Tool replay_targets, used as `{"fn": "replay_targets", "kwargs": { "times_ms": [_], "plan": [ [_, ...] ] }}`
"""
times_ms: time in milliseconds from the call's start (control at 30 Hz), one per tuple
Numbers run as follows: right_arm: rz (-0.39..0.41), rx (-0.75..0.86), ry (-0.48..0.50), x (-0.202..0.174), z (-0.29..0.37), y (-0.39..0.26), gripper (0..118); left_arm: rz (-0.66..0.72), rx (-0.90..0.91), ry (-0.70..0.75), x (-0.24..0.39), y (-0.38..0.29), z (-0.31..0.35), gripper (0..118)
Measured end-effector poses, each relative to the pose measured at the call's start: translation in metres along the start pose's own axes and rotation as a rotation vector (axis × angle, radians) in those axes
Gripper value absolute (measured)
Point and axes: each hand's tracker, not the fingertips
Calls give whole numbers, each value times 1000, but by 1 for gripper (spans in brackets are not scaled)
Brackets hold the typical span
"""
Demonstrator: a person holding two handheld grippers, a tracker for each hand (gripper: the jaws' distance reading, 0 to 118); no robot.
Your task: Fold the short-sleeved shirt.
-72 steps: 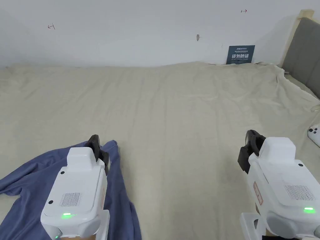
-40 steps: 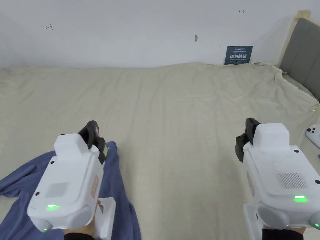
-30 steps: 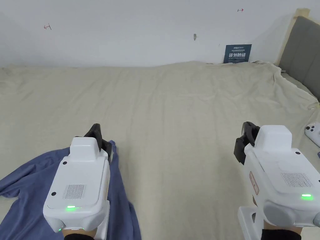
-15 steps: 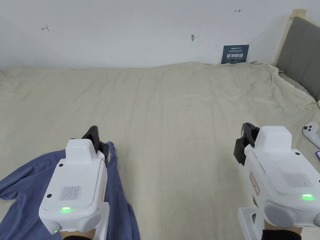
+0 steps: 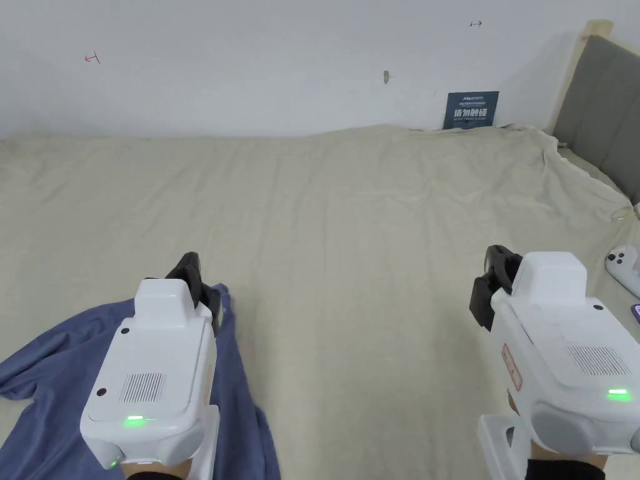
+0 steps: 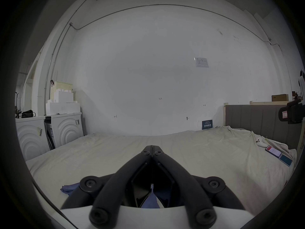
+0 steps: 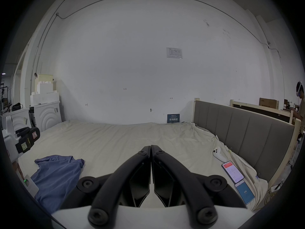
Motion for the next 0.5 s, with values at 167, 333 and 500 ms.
{"fn": "replay_targets", "kwargs": {
  "times_ms": [167,333,500],
  "plan": [
    [3,1,-2,0,0,0,0,0,2,1,0,0,-1,0],
    [9,5,-1,-3,1,2,0,-5,2,4,-2,0,-1,0],
    [22,13,21,-10,-4,3,0,-4,7,28,-12,0,3,0]
  ]
}}
